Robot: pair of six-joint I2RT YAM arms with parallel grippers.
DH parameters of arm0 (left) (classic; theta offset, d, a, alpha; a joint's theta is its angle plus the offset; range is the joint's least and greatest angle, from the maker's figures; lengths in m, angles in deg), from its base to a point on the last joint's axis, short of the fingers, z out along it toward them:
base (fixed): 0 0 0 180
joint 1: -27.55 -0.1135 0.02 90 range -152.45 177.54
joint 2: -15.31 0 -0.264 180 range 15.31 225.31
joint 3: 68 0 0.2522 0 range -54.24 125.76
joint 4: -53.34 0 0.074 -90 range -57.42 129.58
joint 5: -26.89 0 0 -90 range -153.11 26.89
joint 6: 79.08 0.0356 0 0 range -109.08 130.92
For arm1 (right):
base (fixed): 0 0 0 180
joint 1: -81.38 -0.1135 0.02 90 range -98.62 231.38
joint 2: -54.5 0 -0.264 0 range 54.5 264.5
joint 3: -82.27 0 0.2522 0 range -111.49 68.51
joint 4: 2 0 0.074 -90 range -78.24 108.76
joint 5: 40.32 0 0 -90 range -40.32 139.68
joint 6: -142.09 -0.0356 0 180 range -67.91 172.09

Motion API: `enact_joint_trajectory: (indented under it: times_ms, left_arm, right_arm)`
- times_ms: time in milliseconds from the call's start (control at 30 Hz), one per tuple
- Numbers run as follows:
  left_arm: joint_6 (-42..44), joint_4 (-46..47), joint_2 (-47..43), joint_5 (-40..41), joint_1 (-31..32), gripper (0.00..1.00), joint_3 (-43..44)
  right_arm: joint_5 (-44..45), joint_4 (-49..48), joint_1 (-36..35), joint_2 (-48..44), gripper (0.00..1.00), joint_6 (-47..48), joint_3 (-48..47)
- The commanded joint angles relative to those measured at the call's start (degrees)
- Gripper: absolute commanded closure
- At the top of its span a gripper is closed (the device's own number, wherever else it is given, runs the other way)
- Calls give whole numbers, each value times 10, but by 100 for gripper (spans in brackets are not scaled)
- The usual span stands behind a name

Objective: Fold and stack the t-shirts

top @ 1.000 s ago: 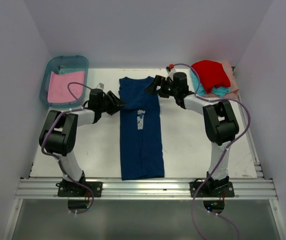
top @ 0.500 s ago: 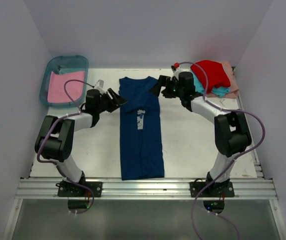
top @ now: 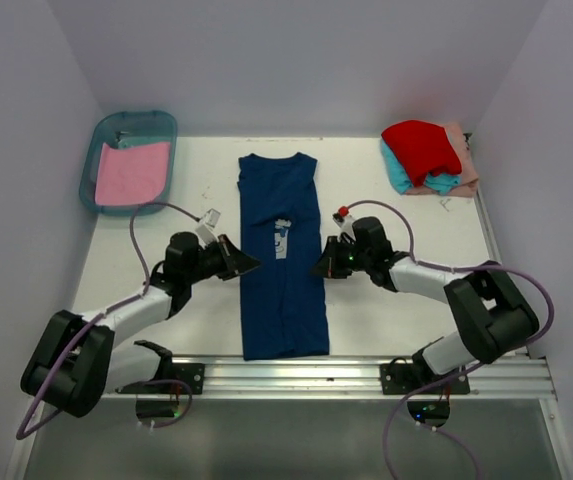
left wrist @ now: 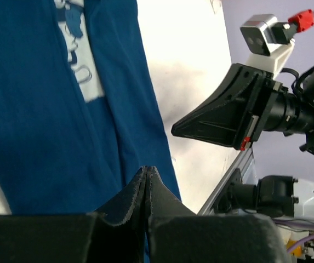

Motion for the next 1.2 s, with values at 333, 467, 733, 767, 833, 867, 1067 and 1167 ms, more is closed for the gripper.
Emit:
enact_joint_trajectory:
  times_ms: [333,467,733,767,833,867,1067,1167]
  left_arm:
    - [32,122,228,23,26,100,-31]
    - [46,112,285,33,26,100,15]
    - [79,56,347,74,23,100,91]
    - [79,55,355,72,21,100,107]
    - [79,54,378,68,13,100,123]
    - [79,51,387,69,12,100,141]
    - [79,49,427,63,-3,100,195]
    - [79,32,419,57,-18,100,210]
  right_arm:
    - [-16,-145,-9,101,100,-81,20]
    - [4,-116,-9,114,100,-60,2]
    - [39,-76,-1,175,100,-22,-61]
    - [39,-75,5,186,100,-20,-82]
    - [42,-72,12,224,100,-16,-106]
    - [37,-69,19,237,100,-17,-131]
    - [41,-30,38,332,100,-4,-240]
    - [32,-4,45,356,100,6,-280]
